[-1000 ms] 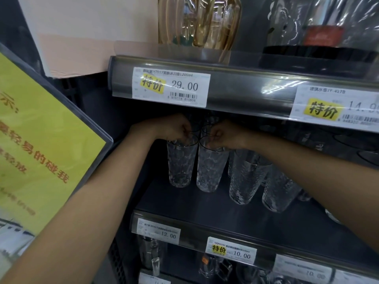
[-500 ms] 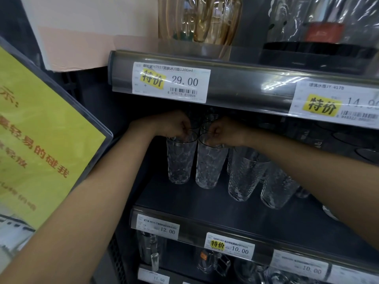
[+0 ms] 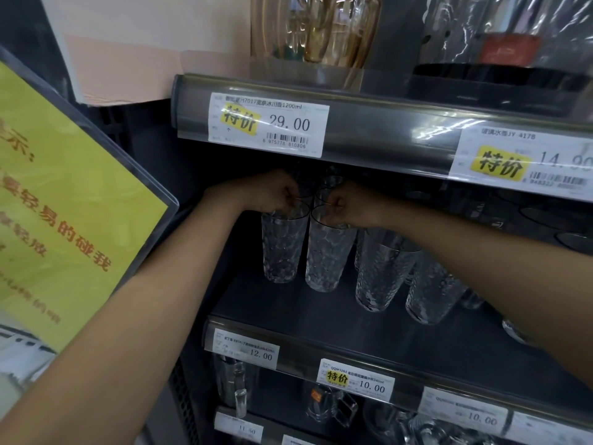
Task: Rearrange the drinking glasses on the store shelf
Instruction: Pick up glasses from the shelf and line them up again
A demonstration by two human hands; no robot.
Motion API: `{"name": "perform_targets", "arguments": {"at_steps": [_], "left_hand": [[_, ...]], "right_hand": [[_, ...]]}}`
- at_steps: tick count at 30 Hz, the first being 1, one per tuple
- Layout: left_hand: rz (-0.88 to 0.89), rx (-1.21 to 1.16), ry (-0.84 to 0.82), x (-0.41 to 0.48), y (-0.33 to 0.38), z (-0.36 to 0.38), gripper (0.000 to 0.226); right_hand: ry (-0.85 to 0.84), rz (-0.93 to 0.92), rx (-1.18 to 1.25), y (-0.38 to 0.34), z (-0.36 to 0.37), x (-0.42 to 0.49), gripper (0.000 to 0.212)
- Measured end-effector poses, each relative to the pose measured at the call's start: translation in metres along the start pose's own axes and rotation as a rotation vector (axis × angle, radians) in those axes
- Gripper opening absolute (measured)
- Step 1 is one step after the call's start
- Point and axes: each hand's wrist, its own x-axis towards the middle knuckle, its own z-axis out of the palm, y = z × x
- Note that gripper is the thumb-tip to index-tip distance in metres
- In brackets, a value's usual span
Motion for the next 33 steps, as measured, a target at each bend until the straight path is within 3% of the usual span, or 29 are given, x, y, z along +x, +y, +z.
{"name": "perform_targets", "arguments": {"at_steps": [14,33], "left_hand": [[0.028,0.064,0.131,-0.0034,0.0031,0.0061,0.013],[0.052,0.072,0.075,-0.0026,0.0015,0.0031,0.015]], "right_hand": [[0.027,0.026,0.006,-0.0070,-0.0008,-0.0053,0.027],[0.009,-0.035,-0.002,-0.0001,-0.0011,0.0015,0.017]]}}
